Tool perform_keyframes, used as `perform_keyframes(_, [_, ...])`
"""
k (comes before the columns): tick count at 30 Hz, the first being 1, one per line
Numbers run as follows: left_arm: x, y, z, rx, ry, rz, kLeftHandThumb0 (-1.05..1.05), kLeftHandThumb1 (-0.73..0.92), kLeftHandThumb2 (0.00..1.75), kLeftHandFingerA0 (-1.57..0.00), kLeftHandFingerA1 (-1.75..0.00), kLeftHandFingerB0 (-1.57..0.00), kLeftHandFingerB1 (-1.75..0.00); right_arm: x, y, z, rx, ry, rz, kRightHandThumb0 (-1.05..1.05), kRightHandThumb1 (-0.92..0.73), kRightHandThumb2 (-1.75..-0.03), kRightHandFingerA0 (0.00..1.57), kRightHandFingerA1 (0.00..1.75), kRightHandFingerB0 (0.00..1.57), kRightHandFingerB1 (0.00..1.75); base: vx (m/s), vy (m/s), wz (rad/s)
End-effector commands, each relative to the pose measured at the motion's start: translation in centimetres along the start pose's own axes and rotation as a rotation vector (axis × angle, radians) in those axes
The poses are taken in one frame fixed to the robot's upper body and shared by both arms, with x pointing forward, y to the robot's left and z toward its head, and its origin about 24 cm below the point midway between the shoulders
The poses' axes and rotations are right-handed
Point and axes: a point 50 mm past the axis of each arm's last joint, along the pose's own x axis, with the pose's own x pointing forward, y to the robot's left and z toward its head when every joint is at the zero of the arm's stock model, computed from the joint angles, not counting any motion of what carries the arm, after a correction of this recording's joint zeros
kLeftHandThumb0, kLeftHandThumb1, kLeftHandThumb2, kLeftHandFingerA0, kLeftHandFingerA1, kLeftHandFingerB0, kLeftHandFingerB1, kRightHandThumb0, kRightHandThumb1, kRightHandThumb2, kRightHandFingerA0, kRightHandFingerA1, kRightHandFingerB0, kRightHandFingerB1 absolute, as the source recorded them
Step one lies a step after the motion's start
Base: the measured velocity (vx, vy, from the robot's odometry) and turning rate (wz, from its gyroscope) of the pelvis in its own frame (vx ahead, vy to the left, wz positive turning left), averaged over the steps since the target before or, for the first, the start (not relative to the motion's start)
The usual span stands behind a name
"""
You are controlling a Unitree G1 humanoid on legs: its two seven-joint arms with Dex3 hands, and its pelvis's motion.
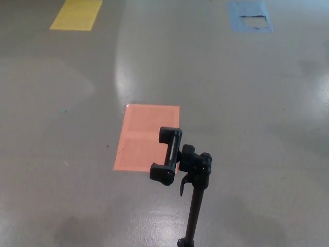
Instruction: The robot uses its left hand to grab the top of a phone stand kept on the floor and tilt it upwards to adjust its angle
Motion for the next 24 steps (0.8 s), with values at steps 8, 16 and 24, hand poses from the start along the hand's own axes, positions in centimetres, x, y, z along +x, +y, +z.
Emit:
perform_keyframes(8, [-0.5, 0.0, 0.2, -0.014, -0.139, 0.040, -0.72, 0.68, 0.93, -0.10, -0.41, -0.05, -0.27, -0.2, -0.1, -0.9, -0.038, 0.013, 0.032, -0.64, -0.77, -0.63, 0.26, 0.42, 0.23, 0.31, 0.00, 0.000, 0.00])
perform_keyframes(16, [-1.8, 1.6, 5.0, 0.112, -0.503, 0.260, -0.80, 0.62, 0.94, -0.16, -0.45, -0.02, -0.20, -0.2, 0.1, -1.2, -0.046, 0.029, 0.037, -0.63, -0.77, -0.63, 0.27, 0.40, 0.23, 0.30, 0.00, 0.000, 0.00])
perform_keyframes(24, [-5.3, 4.1, 11.6, 0.404, -0.837, 0.323, -0.85, 0.77, 0.64, -0.16, -0.27, 0.00, -0.19, -0.3, -0.4, -1.1, -0.023, 0.022, 0.028, -0.62, -0.78, -0.63, 0.24, 0.39, 0.22, 0.30, 0.00, 0.000, 0.00])
